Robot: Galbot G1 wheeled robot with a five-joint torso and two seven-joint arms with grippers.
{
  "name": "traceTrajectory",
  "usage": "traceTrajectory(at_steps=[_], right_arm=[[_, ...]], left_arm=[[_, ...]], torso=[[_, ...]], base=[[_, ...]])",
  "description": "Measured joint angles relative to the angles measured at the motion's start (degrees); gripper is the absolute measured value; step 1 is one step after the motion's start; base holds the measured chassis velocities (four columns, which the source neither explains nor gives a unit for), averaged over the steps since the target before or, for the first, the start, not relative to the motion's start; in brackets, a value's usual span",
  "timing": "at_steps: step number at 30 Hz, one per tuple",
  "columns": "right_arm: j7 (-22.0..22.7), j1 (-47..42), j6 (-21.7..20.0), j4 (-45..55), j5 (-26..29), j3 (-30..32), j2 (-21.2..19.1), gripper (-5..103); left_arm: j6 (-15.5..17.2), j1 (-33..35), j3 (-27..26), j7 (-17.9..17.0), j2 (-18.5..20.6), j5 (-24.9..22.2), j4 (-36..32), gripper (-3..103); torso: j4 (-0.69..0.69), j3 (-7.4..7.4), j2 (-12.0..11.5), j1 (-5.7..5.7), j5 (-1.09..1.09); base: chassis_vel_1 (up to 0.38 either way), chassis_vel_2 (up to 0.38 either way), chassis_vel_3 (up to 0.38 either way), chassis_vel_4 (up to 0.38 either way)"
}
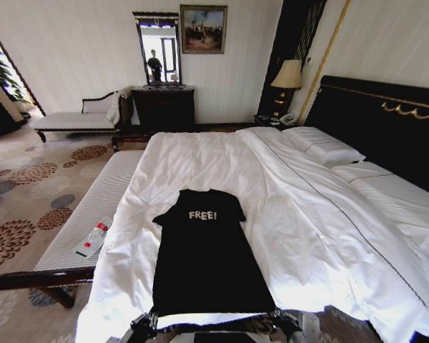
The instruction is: Fold the clothes on the bed.
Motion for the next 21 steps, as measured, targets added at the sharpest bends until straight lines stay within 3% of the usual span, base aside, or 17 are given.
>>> traceTrajectory(at_steps=[8,21], right_arm=[[1.68,-0.97,-2.22,1.20,1.94,-0.21,-0.09,0],[2.28,-1.42,-3.38,-0.52,-0.89,-1.29,-0.15,0]], left_arm=[[-2.57,3.90,-0.36,0.27,-0.39,1.60,0.93,1],[-2.02,0.66,0.42,-1.30,-2.05,1.58,3.76,1]], torso=[[0.01,0.00,0.00,0.00,0.00],[0.00,0.00,0.00,0.00,0.00]], base=[[0.000,0.000,0.000,0.000],[0.000,0.000,0.000,0.000]])
